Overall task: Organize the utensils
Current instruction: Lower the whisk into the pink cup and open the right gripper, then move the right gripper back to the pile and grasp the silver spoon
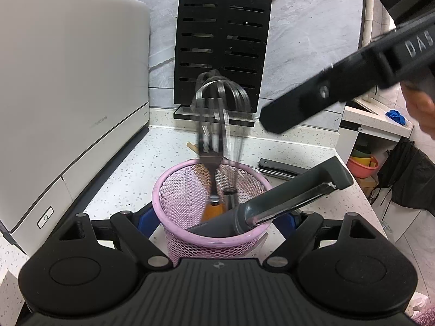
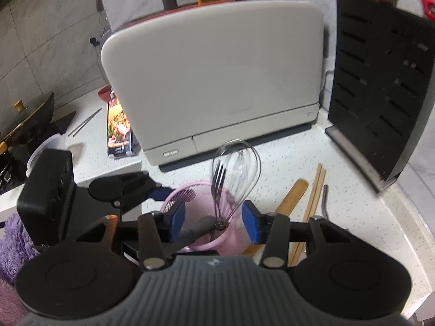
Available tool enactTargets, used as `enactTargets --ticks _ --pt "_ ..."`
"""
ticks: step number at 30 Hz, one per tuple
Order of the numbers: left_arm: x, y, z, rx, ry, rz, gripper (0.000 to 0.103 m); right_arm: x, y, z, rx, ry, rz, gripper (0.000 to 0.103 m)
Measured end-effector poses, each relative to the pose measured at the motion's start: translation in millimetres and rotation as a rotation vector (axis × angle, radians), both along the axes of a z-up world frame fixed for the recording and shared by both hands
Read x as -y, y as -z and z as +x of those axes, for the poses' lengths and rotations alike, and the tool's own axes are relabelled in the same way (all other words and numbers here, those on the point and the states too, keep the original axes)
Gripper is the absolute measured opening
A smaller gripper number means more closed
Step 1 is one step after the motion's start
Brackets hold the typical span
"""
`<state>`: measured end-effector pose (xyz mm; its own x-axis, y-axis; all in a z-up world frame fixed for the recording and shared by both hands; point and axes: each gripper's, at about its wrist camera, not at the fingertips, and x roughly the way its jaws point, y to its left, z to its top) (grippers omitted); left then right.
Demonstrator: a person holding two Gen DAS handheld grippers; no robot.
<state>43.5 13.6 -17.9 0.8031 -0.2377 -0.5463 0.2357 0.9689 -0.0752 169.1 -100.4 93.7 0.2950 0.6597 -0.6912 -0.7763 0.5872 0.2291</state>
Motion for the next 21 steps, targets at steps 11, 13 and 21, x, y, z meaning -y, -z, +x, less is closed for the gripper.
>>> enactTargets --ticks 11,13,21 --pt "-3.7 1.3 2.1 0.013 -0.022 -0.005 0.098 13.5 -0.8 20.1 0.009 0.092 -0.074 0.040" --pt "-3.7 1.6 3.7 0.017 -0.024 0.001 0.098 13.1 7.6 26.5 0.006 0.114 -0.129 0.039" --pt "-7.8 0.2 9.3 0.014 -0.019 -0.014 0.098 13.6 64.0 69.1 -0.128 0.197 -0.307 0.029"
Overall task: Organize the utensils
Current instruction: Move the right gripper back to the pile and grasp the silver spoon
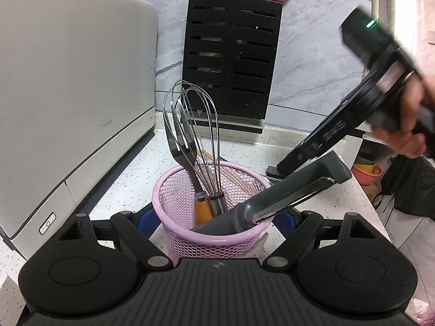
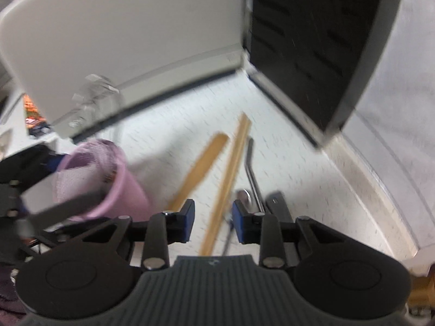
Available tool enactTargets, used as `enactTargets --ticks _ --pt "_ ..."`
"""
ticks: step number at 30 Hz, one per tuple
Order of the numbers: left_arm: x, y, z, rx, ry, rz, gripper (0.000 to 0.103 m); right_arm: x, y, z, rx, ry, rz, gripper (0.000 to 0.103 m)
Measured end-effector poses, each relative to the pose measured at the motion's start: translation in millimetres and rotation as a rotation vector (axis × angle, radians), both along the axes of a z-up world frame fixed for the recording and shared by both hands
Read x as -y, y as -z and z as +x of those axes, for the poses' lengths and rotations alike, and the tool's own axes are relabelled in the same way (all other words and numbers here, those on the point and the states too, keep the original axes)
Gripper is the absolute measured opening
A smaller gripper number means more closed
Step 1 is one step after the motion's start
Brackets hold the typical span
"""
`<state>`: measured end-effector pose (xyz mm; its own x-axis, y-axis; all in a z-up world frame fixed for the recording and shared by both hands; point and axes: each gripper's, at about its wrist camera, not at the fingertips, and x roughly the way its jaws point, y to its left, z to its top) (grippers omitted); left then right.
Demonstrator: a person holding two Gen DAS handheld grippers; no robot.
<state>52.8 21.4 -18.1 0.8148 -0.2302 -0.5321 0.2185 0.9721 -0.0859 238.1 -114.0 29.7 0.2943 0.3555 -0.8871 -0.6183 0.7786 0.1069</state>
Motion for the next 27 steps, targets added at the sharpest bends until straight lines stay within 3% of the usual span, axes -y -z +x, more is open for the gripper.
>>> enactTargets --ticks 9,22,25,27 --pt "1.9 0.4 1.8 -0.002 0.001 0.021 0.098 -5.2 38.1 32.3 -0.091 0.057 -0.040 0.028" --pt "2.0 0.1 1.9 -0.002 0.000 0.021 0.098 -13.3 57.4 45.1 -0.105 0.071 -0.071 0.028" --pt "1.8 0.1 2.1 -0.002 0.001 0.021 0.098 -15.1 57.9 43.1 -0.095 0.059 -0.078 0.014" --pt "1.9 0.5 2.3 -0.003 -0.001 0.021 0.098 -16.5 58.7 41.7 -0.083 0.055 -0.083 0.013"
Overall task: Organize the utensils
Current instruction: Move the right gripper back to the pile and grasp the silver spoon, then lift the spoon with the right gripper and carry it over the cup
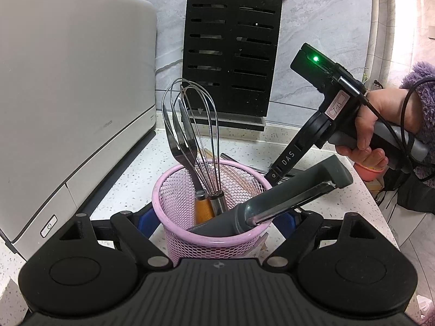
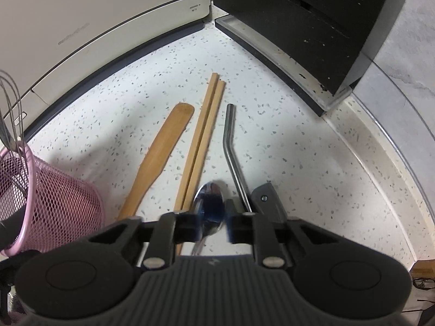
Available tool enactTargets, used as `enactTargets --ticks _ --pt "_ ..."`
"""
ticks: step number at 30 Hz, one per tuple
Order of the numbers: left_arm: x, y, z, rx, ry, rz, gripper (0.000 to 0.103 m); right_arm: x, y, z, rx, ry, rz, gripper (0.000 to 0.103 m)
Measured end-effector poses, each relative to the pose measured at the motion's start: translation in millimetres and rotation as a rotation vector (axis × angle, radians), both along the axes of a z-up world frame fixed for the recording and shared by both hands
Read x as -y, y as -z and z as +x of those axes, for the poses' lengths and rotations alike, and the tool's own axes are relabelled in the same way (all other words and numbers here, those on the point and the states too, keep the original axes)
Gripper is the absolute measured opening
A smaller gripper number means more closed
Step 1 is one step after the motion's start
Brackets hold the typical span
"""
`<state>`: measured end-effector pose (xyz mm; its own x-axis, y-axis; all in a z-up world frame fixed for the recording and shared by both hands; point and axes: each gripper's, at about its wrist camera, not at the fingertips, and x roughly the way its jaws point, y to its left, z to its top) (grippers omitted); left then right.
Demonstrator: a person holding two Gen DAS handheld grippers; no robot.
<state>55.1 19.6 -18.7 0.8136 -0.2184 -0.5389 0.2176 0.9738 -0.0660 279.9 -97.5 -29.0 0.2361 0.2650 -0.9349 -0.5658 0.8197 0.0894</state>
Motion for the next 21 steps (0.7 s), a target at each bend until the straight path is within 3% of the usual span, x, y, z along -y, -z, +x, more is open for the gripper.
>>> enactTargets --ticks 6,14,21 --pt "-0.3 1.2 -1.0 -0.003 -0.006 0.000 0.098 2.6 -5.8 -4.5 0.041 -0.007 0.013 0.000" --pt "-0.2 0.0 -1.6 -0.006 -0.010 0.001 0.098 4.6 -23.9 -19.9 0.102 -0.039 0.035 0.000" --pt "-0.6 0.0 -1.1 -0.007 -0.010 0.000 0.098 8.6 -62.3 -47.1 0.235 -0.069 0.096 0.000"
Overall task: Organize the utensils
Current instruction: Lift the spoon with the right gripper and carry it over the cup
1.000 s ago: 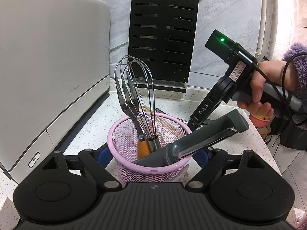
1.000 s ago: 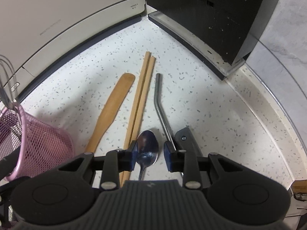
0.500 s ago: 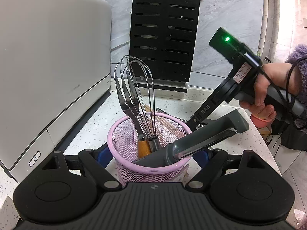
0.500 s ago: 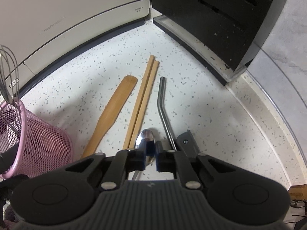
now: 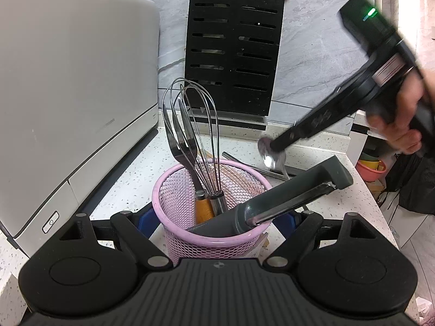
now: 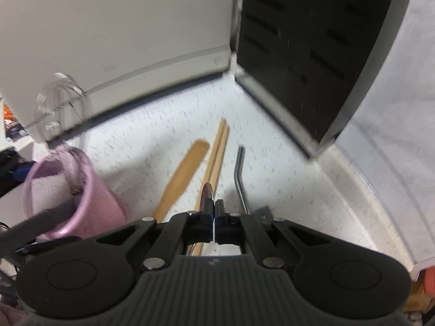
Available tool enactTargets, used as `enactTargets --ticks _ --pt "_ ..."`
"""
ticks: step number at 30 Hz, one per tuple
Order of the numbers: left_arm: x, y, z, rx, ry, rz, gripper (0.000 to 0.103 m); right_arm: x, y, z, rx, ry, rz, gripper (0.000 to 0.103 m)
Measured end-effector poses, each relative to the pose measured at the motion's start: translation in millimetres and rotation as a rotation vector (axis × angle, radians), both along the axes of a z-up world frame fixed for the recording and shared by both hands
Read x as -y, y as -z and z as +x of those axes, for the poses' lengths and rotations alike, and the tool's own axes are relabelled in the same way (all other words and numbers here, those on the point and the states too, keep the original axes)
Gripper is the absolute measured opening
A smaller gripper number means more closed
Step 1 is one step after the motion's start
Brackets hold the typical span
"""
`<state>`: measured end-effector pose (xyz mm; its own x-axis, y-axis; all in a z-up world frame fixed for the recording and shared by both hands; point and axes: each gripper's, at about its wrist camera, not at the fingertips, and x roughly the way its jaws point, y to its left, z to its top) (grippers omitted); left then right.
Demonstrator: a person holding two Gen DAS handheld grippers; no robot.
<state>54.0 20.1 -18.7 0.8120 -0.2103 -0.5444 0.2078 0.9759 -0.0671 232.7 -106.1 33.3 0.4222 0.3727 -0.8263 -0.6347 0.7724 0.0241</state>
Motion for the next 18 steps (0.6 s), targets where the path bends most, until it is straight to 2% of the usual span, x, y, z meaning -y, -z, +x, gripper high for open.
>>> enactTargets --ticks 6,18 --pt "-0.6 -0.9 -1.4 -0.007 -0.004 0.001 0.098 -0.5 -41.1 -27.8 0.132 -0.036 0.067 0.000" --pt "-0.7 -1.5 -2.0 -0.008 -0.005 0.001 0.098 -15.3 -116.4 -68.6 0.332 -0.102 0.245 0.000"
